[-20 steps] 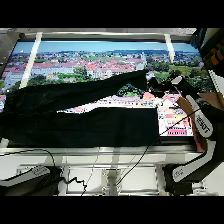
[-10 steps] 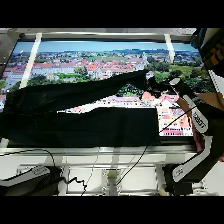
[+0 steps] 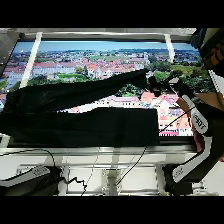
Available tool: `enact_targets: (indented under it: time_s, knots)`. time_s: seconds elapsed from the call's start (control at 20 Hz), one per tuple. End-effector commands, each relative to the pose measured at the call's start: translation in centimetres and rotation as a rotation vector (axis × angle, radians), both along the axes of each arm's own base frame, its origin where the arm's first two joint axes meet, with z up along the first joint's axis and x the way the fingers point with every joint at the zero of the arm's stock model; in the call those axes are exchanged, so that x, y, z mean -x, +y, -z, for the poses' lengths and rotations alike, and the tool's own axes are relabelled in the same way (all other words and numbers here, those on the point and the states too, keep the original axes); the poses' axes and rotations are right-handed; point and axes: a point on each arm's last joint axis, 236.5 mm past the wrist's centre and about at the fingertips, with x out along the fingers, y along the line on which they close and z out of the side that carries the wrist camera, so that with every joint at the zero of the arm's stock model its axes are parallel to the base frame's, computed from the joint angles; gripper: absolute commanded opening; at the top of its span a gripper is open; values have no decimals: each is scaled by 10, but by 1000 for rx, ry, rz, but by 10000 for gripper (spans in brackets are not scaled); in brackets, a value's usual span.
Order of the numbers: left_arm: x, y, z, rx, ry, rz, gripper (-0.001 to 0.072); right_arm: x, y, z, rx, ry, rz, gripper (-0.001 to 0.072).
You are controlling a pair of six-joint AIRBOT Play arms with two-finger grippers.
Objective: Fold the clothes and pants, and hang the long-sleeved shirts on hangers.
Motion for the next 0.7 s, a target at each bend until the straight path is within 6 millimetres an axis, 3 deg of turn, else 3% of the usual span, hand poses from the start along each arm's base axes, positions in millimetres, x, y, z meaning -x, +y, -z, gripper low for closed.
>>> enact_targets:
  time_s: [0.0,0.1,0.3,0.4,0.65]
  knots:
    - [-4,0,-7,-11,-21,-2,40,6,-24,-27,43,-20,-22,25]
    - [-8,5,-18,-50,-48,-6,40,25,-45,-52,106,15,-112,25]
    - [-23,12,-40,-130,-110,-2,40,82,-72,-97,266,109,-480,25]
    - [-31,6,-42,-137,-117,20,40,92,-80,-103,300,155,-514,25]
    - [-52,1,-50,-183,-152,55,40,99,-78,-103,299,173,-550,25]
